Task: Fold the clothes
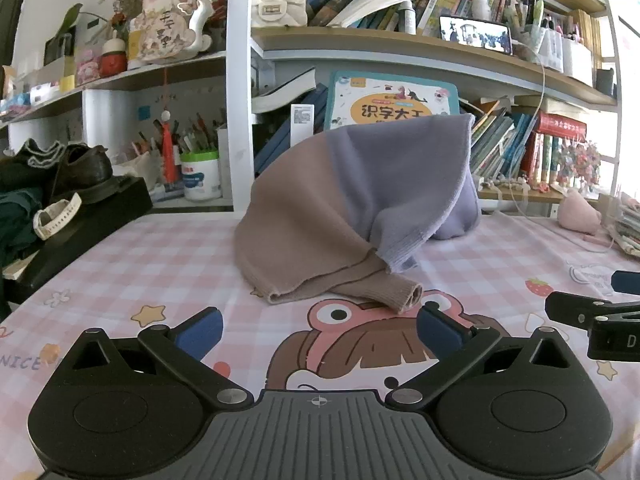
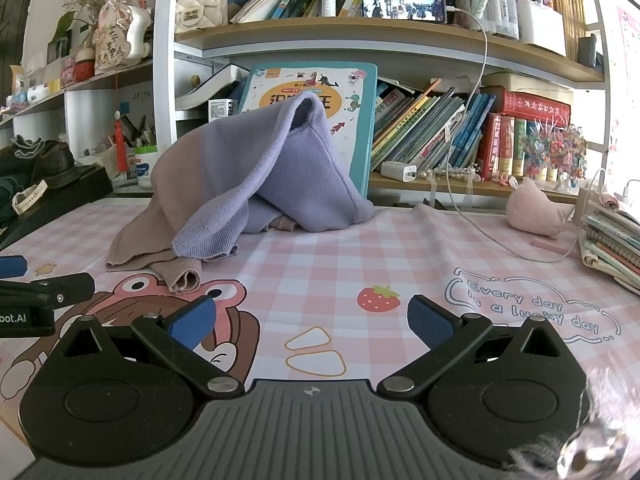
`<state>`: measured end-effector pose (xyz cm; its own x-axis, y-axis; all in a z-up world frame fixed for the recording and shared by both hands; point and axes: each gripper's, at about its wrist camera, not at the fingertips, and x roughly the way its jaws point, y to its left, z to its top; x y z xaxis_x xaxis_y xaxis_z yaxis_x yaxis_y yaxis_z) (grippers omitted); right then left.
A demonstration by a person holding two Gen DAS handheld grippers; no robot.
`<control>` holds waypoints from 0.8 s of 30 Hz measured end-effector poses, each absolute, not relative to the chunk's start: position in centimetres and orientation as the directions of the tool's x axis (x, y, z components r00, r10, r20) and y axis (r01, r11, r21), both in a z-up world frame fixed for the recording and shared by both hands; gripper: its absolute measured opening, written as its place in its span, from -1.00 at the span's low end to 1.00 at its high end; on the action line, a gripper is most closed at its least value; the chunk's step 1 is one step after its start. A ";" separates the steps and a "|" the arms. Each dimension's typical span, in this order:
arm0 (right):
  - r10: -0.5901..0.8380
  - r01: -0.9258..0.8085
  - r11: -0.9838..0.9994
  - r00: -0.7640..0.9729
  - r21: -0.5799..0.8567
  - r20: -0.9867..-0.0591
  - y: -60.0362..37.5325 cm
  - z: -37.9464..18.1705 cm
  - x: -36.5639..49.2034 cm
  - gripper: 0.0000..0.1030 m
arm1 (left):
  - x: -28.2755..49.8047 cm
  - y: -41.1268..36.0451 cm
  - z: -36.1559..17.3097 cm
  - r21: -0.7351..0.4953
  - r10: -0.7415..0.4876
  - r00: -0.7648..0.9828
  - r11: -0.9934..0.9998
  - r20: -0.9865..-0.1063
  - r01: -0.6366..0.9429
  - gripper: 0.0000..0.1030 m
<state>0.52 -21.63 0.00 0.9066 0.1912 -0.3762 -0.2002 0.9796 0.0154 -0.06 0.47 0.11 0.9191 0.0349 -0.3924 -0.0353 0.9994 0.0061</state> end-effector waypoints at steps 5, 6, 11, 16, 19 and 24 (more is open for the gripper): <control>0.191 -0.201 0.980 0.906 0.014 -0.377 -21.6 0.0 0.5 1.00 | -0.1 0.5 0.1 0.004 0.041 0.920 0.999 -0.390 -0.042 1.00; 0.191 -0.201 0.980 0.906 0.014 -0.377 -21.6 -0.1 0.5 1.00 | -0.1 0.5 0.2 0.005 0.041 0.920 0.999 -0.389 -0.043 1.00; 0.191 -0.201 0.979 0.906 0.013 -0.377 -21.5 -0.1 0.5 1.00 | -0.1 0.4 0.2 0.005 0.042 0.920 0.999 -0.391 -0.044 1.00; 0.193 -0.203 0.979 0.906 0.014 -0.377 -21.6 -0.1 0.5 1.00 | 0.0 0.5 0.2 -0.002 0.041 0.919 0.999 -0.393 -0.046 1.00; 0.194 -0.203 0.979 0.906 0.016 -0.377 -21.6 -0.1 0.5 1.00 | 0.0 0.4 0.2 0.004 0.040 0.918 0.999 -0.395 -0.042 1.00; 0.193 -0.202 0.979 0.906 0.016 -0.377 -21.6 -0.1 0.6 1.00 | 0.0 0.2 0.2 0.018 0.039 0.918 0.999 -0.394 -0.035 1.00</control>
